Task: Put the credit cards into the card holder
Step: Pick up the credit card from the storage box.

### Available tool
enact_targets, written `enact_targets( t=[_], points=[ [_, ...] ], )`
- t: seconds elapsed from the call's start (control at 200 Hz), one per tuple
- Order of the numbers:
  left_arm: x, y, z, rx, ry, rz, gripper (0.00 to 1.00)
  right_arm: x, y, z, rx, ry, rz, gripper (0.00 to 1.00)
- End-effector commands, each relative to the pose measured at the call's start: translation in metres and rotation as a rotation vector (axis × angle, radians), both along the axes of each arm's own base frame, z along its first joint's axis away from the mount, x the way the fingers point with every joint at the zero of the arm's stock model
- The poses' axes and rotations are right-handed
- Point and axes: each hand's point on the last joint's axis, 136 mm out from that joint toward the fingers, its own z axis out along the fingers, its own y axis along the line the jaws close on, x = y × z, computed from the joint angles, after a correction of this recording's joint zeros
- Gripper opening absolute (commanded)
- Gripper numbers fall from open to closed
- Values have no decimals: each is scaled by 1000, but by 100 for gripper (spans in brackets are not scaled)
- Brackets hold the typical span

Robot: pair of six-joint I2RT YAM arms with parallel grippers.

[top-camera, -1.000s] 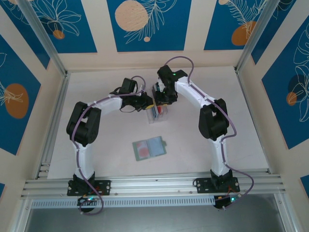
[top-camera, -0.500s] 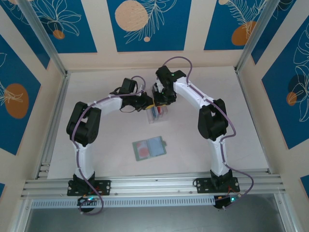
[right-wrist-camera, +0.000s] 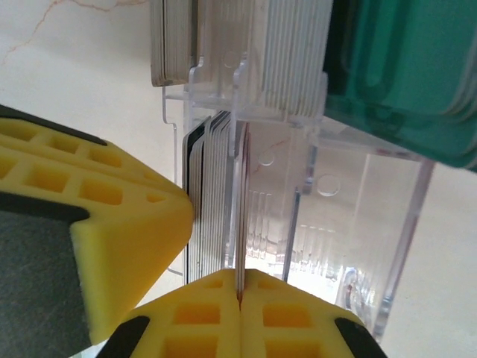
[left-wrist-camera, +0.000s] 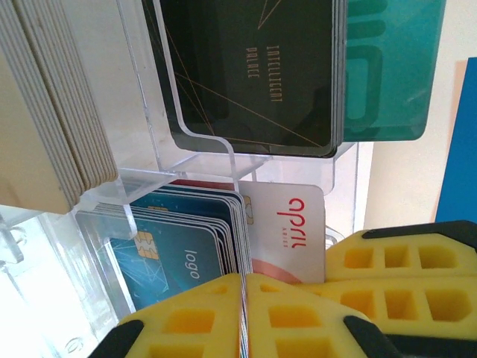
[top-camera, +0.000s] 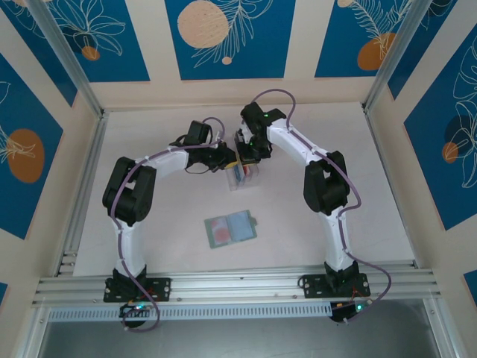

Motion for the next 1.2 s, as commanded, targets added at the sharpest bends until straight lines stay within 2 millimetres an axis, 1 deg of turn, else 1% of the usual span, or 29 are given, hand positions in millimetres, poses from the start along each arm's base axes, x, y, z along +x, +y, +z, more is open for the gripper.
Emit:
enact_targets(
  t=[0.0,0.075,0.165,0.305,0.395,0.505,0.625,0.8,0.975,1.19],
  points=[
    [1,2,17,-19,-16,-11,10,-3,1,31,53,-32,9,1],
    [2,2,24,-22,-27,-13,10,-1,-5,38,53,-42,-5,0],
    [2,3,33,-15,-43,-13,10,1,-14,40,48,-44,-19,0],
    [-2,1,43,-1,-60,-22,10,3,-21,43,60,-50,-42,0],
    [-4,-4,47,-3,-67,-31,10,3,-23,45,70,-49,-53,0],
    [-7,-18,52,-15,-75,-58,10,4,-26,46,80,-45,-63,0],
    [-9,-30,50,-27,-69,-74,10,3,-27,46,80,-40,-65,0],
    [-9,-40,42,-36,-50,-81,10,1,-28,43,84,-23,-68,0],
    [-10,-43,30,-35,-23,-74,10,0,-30,40,93,-8,-80,0],
    [-11,-49,22,-61,-8,-75,10,0,-28,39,105,2,-86,0]
  ],
)
